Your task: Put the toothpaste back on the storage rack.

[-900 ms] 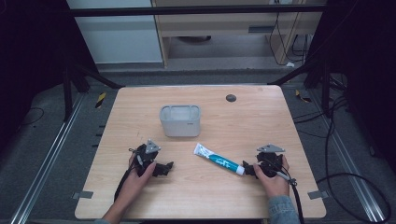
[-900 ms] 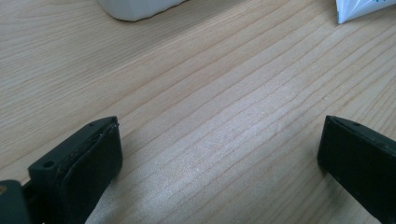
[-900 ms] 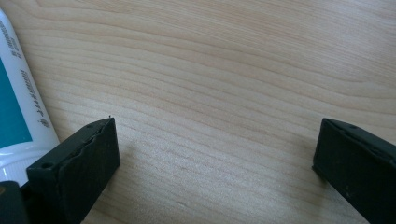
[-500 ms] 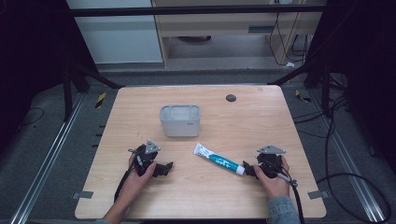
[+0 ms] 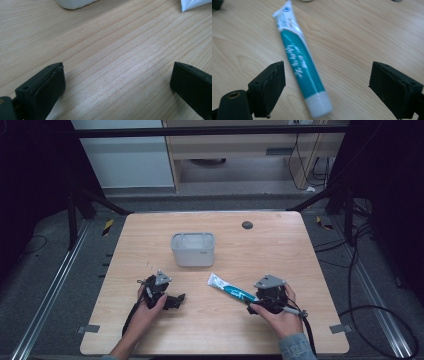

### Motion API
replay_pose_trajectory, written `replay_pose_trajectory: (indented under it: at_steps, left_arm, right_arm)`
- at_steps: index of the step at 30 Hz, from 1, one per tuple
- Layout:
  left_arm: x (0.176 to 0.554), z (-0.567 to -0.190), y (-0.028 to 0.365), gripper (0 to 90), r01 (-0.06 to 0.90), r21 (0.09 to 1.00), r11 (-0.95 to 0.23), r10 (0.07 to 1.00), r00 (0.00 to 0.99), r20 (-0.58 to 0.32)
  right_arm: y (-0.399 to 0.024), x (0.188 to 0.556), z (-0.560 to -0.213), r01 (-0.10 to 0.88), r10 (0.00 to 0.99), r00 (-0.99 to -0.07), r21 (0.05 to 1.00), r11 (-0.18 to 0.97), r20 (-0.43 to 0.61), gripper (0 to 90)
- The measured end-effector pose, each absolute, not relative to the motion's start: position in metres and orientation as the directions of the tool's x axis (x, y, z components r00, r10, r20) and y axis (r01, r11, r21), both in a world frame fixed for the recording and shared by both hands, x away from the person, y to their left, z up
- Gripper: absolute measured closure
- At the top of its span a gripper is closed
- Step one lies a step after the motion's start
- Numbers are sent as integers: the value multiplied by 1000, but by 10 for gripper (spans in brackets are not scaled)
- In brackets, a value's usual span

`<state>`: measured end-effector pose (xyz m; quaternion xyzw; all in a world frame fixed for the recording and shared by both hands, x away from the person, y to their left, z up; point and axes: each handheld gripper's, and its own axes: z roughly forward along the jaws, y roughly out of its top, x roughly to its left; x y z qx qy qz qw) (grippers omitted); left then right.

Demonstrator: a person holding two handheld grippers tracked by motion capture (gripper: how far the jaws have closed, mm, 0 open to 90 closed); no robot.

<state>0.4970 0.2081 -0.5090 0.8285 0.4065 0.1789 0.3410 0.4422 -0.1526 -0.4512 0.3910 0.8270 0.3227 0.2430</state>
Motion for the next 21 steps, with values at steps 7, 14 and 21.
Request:
replay_pose_trajectory:
  at_steps: [7,14,21]
  left_arm:
    - [497,-509,208,0,549,711,-439,793,609,19]
    - [498,-509,209,0,547,711,-442,791,612,21]
    - [498,-509,209,0,547,711,-443,790,613,21]
  right_arm:
    - [-114,455,-444,477,739,-656,676,562,-152,236]
    - [-93,472,-434,446,677,-718,642,623,-158,342]
    - [-80,478,-433,431,639,-753,615,661,-159,439]
